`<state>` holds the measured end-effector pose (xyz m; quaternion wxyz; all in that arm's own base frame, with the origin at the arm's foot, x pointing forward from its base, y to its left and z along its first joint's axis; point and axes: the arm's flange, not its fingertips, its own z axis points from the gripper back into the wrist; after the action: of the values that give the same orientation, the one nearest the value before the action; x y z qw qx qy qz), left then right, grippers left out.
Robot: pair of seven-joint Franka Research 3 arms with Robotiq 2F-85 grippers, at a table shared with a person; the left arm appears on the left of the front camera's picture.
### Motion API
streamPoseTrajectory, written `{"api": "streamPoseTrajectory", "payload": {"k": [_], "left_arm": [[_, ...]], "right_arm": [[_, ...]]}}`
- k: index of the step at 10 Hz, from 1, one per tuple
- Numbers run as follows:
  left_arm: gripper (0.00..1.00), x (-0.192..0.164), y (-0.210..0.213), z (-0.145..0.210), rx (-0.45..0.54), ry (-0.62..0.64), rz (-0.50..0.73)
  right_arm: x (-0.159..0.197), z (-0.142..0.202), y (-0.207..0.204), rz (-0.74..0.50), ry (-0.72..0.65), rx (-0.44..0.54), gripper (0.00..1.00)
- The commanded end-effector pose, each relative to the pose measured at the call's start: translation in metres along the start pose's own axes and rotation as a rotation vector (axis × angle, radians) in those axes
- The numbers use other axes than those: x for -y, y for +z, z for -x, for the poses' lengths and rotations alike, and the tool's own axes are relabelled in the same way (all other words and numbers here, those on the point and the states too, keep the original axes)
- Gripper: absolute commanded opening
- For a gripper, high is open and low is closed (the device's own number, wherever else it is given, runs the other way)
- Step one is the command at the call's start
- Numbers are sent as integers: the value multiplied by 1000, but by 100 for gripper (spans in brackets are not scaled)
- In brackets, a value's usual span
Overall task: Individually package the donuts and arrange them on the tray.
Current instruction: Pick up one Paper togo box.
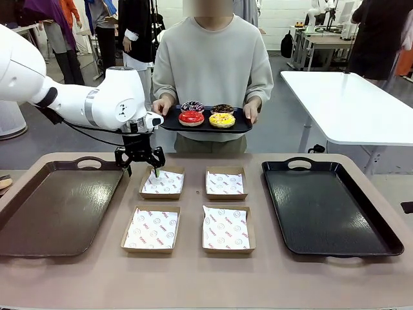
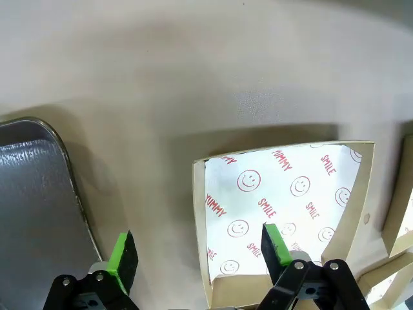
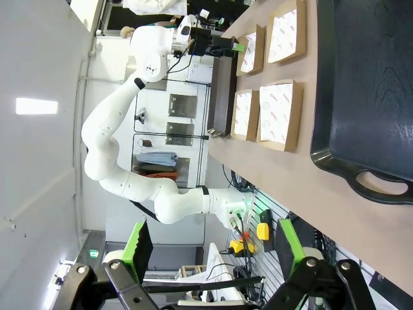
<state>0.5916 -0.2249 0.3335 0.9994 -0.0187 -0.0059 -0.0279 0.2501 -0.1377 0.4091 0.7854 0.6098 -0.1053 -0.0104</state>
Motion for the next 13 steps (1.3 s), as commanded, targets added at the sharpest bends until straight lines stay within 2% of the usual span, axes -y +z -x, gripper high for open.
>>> {"api": "streamPoseTrajectory", "payload": {"k": [1,9,12,13], "left_arm": [[100,0,3,-5,10,7,2],[100,1,-2,-6,4,-1,3],[100,8,-8,-11,-7,-25,-38],[42,11,-9,-14,-4,-39,-28]], "right_arm": [[-1,-2,1,-21,5,8,100],[-1,-2,1,-21,5,8,100],[-1,-2,1,-21,5,8,100],[-1,-2,1,-21,5,8,100]]}}
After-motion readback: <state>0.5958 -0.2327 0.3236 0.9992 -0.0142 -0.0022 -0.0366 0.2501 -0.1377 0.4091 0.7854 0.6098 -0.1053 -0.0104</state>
